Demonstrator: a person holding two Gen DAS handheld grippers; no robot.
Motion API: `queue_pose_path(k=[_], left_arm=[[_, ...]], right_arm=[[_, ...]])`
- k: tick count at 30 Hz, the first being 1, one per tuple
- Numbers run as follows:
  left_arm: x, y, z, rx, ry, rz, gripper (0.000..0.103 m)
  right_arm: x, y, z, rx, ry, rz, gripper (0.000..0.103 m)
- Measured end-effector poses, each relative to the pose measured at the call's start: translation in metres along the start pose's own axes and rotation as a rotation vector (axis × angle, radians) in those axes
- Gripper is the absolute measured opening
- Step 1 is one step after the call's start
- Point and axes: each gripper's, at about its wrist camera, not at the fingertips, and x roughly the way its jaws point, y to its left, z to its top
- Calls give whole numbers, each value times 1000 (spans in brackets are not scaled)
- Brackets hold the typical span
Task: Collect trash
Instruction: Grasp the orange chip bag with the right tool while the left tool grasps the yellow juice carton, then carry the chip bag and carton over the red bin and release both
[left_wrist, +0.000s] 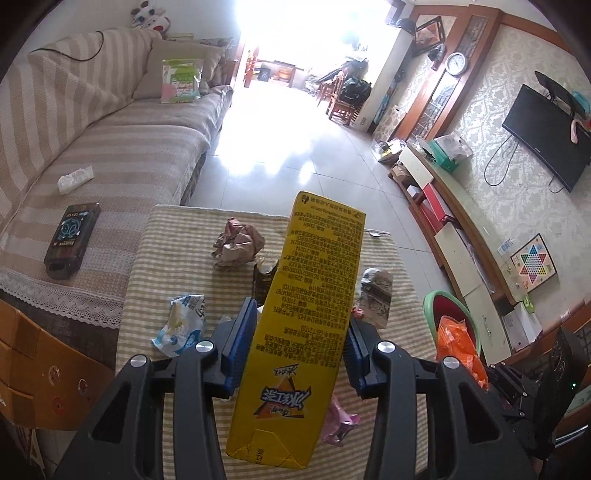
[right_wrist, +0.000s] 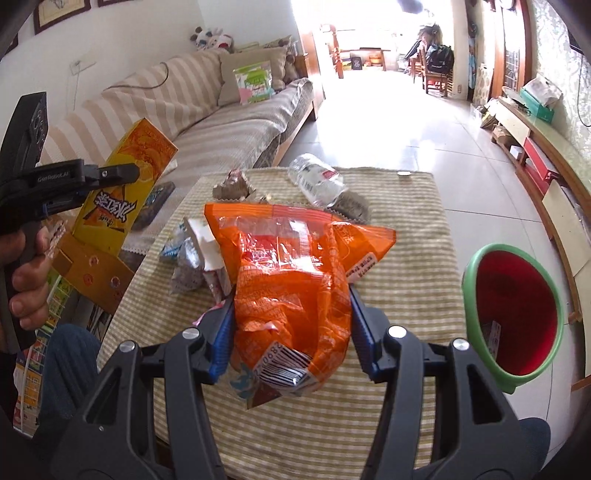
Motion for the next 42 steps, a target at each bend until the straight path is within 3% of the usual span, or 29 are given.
queue_pose_path(k=[22,42], left_arm=[[37,-166,6,221,43,-136,40],[147,-320,-16,325,157,-289,40]], right_arm=[[-68,-127,30,160,-173,-130,53],[-82,-280,7,349,-181,-243,53]])
